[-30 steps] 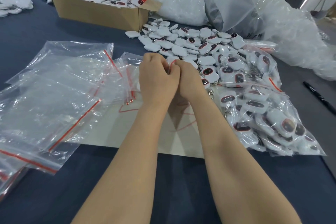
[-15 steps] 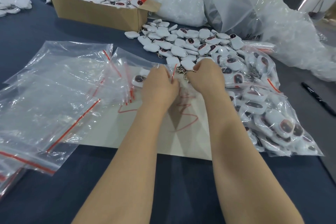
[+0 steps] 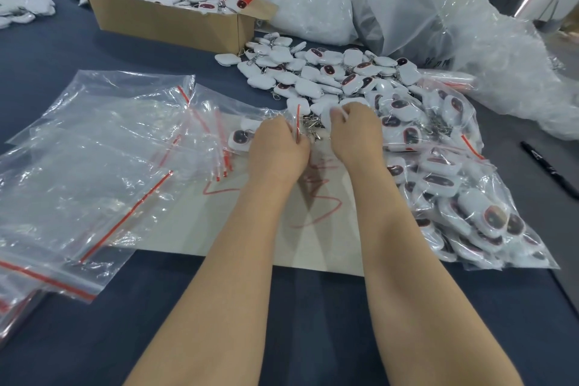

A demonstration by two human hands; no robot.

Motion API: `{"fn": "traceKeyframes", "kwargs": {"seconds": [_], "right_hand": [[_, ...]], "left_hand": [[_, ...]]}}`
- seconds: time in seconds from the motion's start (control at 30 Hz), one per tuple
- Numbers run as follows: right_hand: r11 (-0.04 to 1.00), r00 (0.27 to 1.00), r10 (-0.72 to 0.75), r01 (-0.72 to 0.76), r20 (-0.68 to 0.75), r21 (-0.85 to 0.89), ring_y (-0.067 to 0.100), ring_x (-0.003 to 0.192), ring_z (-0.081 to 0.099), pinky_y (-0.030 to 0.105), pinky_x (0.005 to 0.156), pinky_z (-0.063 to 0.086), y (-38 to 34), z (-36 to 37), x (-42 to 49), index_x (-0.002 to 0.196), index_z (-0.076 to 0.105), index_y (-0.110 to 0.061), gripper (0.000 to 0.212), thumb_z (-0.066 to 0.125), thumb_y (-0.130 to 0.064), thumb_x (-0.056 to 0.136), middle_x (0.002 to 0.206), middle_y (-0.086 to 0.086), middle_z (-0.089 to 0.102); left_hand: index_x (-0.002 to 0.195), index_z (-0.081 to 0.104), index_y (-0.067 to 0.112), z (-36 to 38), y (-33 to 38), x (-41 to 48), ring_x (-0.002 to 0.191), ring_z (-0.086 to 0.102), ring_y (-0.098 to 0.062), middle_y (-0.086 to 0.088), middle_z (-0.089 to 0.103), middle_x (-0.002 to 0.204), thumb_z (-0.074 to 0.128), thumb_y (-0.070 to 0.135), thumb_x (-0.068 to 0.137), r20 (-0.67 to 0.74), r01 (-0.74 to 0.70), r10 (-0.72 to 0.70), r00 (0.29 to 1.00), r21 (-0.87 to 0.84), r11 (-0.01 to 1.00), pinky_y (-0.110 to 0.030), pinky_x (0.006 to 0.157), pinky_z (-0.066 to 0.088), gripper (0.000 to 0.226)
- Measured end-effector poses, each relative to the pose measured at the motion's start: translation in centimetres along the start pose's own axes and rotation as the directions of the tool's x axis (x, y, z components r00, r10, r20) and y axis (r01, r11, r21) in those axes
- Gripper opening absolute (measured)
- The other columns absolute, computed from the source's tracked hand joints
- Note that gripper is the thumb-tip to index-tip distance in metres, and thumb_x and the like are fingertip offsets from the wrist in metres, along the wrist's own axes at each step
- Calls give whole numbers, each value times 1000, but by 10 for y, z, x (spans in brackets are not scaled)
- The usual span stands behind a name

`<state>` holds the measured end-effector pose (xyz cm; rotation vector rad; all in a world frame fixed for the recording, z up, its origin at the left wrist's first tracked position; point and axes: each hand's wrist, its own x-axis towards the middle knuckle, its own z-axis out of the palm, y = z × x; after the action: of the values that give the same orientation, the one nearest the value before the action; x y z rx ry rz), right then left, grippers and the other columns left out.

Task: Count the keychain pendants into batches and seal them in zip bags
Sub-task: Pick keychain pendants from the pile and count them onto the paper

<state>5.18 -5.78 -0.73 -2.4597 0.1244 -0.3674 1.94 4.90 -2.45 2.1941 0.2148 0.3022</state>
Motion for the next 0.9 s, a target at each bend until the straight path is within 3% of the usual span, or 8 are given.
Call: {"fn": "traceKeyframes", "kwargs": {"seconds": [0.17,0.37,0.47,0.53,0.6,0.7,0.77,0.9], "right_hand": [[973,986,-60,92,-153,211,22,110,57,25,83,35,-7,1,0,125,59,-17,36,42,-38,101,119,5,64],[899,999,-11,25,-34,437,8,87,50,14,75,34,-6,2,-1,117,63,-18,30,45,-36,100,94,-8,57],[591,972,108,-233,211,772,12,60,56,23,59,49,-11,0,-3,113,59,-20,20,50,-31,99,77,5,63],[240,924,105,-383,369,892,17,69,62,25,64,56,-14,1,-3,117,56,-12,26,53,-30,98,86,10,62],[67,907,123,-413,403,908,21,79,63,27,72,58,-15,6,-4,113,57,-6,28,54,-29,98,103,11,57],[43,944,159,-298,288,954,19,79,58,25,71,57,-15,14,-6,111,52,-8,15,53,-6,97,106,11,50],[106,957,163,-260,241,960,17,80,57,25,69,56,-12,16,-4,119,49,-12,28,53,1,95,102,8,52],[112,937,147,-335,318,935,18,77,57,27,69,47,-9,16,-3,103,61,-3,13,54,1,93,91,10,62]], "left_hand": [[87,61,9,0,0,-1,87,62,-30,-12,66,90,60,23,87,-9,13,-13,1000,-57,998,-32,74,46,14],[63,39,23,0,0,-1,87,61,-30,-13,65,88,61,23,87,-7,17,-17,1000,-49,999,-31,72,44,32],[68,45,21,-1,1,-1,88,61,-30,-12,66,90,60,23,87,-8,11,-12,1000,-48,999,-32,74,45,24],[72,47,20,0,1,-1,88,61,-29,-11,66,90,59,22,86,-16,8,-9,1000,-37,999,-32,74,46,19],[70,46,21,-1,1,0,88,61,-29,-10,66,89,59,22,86,-13,17,-17,1000,-33,999,-31,73,45,21],[75,54,16,-1,1,1,87,61,-28,-8,64,86,59,22,86,2,20,-20,1000,-31,999,-29,71,43,14],[86,61,11,-1,1,0,87,61,-29,-9,66,89,60,21,85,6,28,-28,1000,-38,999,-31,73,46,10],[63,40,23,0,1,0,77,55,-25,-4,59,80,60,21,85,-1,23,-23,1000,-32,999,-30,70,45,30]]}}
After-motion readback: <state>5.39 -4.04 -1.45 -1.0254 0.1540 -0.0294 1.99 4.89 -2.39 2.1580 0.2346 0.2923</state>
